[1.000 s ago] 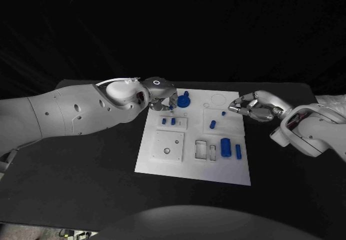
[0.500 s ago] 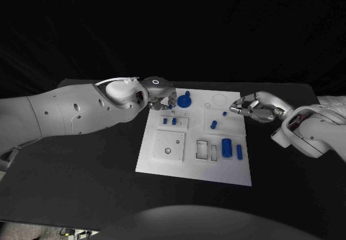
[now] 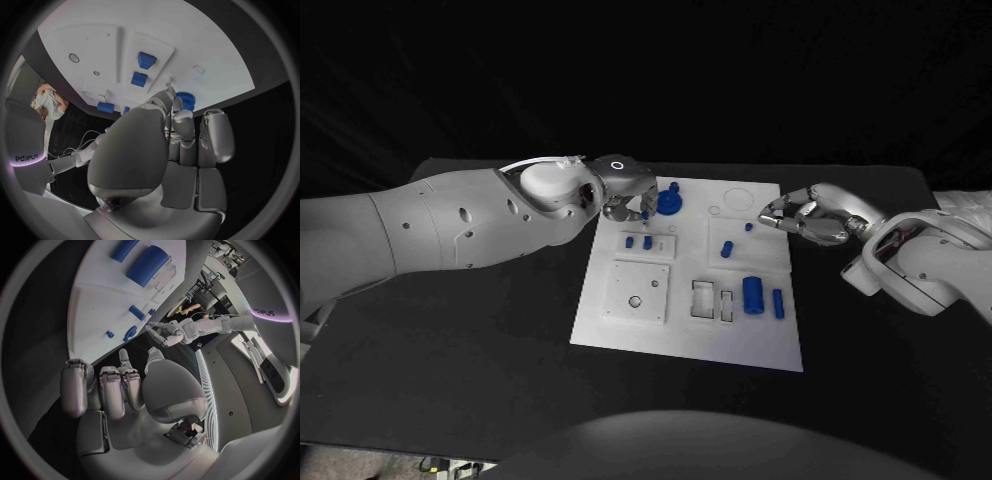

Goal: Assemble the parts on the task board

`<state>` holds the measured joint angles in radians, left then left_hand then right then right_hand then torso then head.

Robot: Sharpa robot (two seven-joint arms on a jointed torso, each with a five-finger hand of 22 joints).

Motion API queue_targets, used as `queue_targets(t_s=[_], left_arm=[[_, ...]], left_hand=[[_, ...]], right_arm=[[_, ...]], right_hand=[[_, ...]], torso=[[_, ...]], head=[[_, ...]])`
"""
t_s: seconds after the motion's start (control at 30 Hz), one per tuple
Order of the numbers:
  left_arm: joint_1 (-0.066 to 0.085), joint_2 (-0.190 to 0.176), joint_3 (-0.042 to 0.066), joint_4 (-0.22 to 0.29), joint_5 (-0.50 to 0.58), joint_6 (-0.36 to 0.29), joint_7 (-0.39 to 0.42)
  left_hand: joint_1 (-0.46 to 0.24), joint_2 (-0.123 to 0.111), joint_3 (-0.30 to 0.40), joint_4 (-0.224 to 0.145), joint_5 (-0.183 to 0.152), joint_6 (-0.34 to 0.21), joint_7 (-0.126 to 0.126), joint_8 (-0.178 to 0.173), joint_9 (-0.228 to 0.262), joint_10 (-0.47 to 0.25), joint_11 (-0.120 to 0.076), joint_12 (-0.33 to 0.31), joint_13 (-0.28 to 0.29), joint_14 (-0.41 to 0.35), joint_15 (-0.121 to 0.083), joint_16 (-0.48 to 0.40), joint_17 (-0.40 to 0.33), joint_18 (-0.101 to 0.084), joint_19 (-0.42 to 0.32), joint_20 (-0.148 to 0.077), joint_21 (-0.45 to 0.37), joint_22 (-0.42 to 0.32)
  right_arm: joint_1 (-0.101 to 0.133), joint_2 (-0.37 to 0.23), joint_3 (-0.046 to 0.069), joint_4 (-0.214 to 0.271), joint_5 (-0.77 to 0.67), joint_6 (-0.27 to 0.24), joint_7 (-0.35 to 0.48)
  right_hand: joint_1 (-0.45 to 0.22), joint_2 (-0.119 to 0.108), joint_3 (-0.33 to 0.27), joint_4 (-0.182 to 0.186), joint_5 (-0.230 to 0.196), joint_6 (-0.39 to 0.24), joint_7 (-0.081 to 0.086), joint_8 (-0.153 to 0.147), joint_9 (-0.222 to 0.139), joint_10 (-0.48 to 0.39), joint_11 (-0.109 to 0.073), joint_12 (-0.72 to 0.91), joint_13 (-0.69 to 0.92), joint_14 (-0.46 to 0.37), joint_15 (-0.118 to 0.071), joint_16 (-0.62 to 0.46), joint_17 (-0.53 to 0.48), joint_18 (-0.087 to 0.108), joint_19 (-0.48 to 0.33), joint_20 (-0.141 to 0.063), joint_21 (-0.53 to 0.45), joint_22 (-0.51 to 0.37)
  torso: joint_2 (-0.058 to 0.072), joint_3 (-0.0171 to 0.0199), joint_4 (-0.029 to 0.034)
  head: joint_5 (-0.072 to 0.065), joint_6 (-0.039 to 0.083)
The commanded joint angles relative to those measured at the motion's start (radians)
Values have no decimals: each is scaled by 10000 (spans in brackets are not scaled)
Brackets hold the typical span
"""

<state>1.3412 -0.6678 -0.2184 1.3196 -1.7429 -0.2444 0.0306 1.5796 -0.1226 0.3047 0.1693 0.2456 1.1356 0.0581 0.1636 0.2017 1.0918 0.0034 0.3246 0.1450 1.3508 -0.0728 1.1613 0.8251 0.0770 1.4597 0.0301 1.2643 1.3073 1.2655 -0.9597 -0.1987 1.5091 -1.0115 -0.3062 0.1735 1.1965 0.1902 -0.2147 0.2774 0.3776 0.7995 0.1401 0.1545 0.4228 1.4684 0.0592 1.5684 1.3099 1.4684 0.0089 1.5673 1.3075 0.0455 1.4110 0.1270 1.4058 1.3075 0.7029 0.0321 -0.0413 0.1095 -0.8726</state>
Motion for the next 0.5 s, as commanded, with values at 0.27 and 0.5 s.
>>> queue_targets(t_s=[0.27,0.5], left_arm=[[-31,101,3,-10,60,288,-2],[-36,97,2,-2,60,370,-18]], left_hand=[[-110,-11,45,-38,-22,13,-8,-65,-14,74,0,-86,-23,-94,20,-89,-52,-91,-37,53,-18,1658],[-108,-13,56,-45,-18,4,-7,-77,-20,73,2,-109,-33,-111,22,-112,-95,-87,-46,54,-39,1654]], right_arm=[[-10,13,-2,4,1,131,22],[-10,19,-2,2,1,132,24]], right_hand=[[126,0,-16,68,55,67,15,-13,-16,1024,24,24,2609,1024,27,34,2633,71,-58,-24,-63,1936],[126,0,-16,68,55,67,15,-13,-16,1024,24,24,2609,1024,27,34,2633,71,-58,-24,-63,1936]], torso=[[-6,0,11],[-9,1,5]], head=[[5,0],[6,0]])
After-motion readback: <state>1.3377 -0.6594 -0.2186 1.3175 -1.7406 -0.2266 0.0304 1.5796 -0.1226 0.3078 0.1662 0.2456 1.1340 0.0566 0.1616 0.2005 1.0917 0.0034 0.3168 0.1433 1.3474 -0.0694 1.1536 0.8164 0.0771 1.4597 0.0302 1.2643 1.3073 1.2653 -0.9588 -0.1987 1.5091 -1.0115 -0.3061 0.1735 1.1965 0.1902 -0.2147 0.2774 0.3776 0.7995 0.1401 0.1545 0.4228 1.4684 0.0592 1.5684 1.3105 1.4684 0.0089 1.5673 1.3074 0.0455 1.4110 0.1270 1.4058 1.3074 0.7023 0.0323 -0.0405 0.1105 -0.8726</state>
